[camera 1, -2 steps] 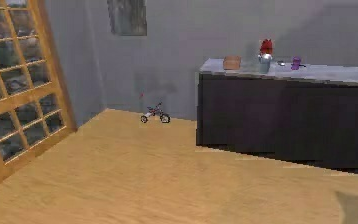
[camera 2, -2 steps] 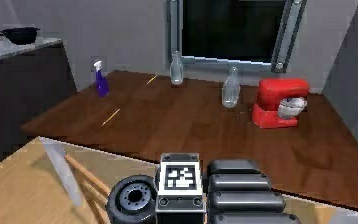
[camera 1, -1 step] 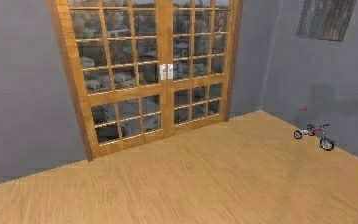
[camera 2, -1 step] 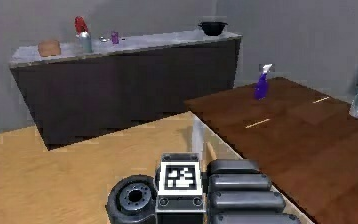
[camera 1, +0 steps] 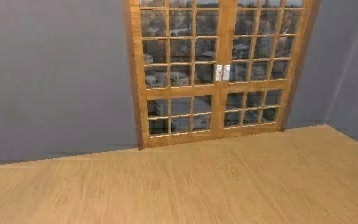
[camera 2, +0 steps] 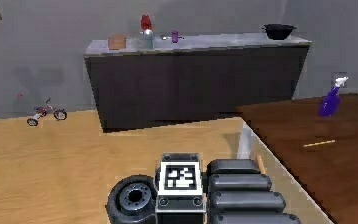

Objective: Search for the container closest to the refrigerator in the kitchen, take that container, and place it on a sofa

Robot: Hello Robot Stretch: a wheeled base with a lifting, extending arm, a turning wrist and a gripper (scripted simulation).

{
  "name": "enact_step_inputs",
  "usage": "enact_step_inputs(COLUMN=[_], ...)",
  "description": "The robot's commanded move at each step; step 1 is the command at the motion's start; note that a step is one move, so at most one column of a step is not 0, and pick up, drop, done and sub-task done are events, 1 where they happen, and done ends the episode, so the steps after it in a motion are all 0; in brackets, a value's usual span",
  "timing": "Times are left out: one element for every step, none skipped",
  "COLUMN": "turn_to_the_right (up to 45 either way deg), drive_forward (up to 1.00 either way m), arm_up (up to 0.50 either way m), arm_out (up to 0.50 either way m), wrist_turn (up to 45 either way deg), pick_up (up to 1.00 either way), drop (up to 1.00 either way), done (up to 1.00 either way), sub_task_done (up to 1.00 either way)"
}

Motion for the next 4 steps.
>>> enact_step_inputs(turn_to_the_right=[0.0, -45.0, -24.0, 0.0], drive_forward=[0.15, 0.0, 0.0, 0.1], arm_up=[0.0, 0.0, 0.0, 0.0], arm_out=[0.0, 0.0, 0.0, 0.0], wrist_turn=[0.0, 0.0, 0.0, 0.0], pick_up=[0.0, 0.0, 0.0, 0.0], drop=[0.0, 0.0, 0.0, 0.0], done=[0.0, 0.0, 0.0, 0.0], sub_task_done=[0.0, 0.0, 0.0, 0.0])
